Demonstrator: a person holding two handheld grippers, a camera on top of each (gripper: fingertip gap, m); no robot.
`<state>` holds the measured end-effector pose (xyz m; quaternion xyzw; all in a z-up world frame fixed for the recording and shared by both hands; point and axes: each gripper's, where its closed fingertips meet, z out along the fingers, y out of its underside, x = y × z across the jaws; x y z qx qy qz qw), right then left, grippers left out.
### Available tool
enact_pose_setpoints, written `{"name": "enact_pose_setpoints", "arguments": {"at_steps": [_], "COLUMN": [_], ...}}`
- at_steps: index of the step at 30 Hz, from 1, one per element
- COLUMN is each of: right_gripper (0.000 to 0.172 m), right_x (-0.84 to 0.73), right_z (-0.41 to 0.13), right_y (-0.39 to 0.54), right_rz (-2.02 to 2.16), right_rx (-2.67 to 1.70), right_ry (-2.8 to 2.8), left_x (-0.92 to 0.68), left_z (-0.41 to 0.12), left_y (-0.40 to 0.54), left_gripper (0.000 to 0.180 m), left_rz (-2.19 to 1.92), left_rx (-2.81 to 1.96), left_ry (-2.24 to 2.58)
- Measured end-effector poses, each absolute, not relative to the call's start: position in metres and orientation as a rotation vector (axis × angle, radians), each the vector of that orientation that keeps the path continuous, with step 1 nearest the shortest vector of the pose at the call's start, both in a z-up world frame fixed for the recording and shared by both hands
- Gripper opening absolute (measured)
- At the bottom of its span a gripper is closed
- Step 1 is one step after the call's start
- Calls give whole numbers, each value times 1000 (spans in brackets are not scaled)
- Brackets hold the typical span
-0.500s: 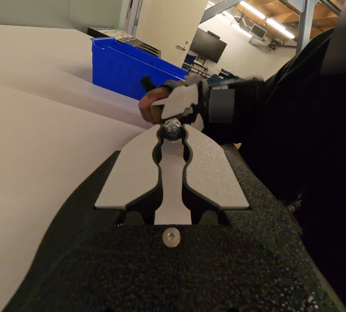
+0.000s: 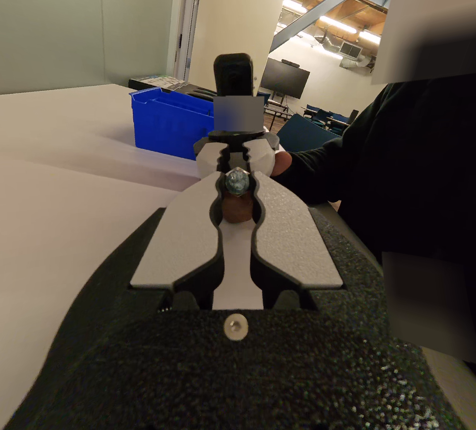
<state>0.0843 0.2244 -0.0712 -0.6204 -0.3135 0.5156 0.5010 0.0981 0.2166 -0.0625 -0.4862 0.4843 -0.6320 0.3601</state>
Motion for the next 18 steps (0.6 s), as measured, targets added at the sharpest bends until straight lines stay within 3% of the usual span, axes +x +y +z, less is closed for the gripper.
{"name": "enact_pose_setpoints", "arguments": {"at_steps": [4, 10, 12, 18], "right_gripper": [17, 18, 22, 37], "right_x": [86, 91, 90, 92], "right_z": [-72, -82, -81, -54], "right_y": [227, 229, 226, 224], "right_rz": [934, -318, -168, 890], "right_rx": [-1414, -885, -956, -1343], "right_ry": [-877, -1323, -1289, -851], "left_x": [101, 105, 105, 101], "left_z": [-66, -75, -74, -65], "left_y": [219, 221, 221, 219], "left_gripper": [18, 17, 17, 17], "left_rz": [-1652, -1692, -1695, -1633], "left_rx": [-1306, -1431, -1418, -1278], "left_ry": [1230, 1211, 1207, 1229]}}
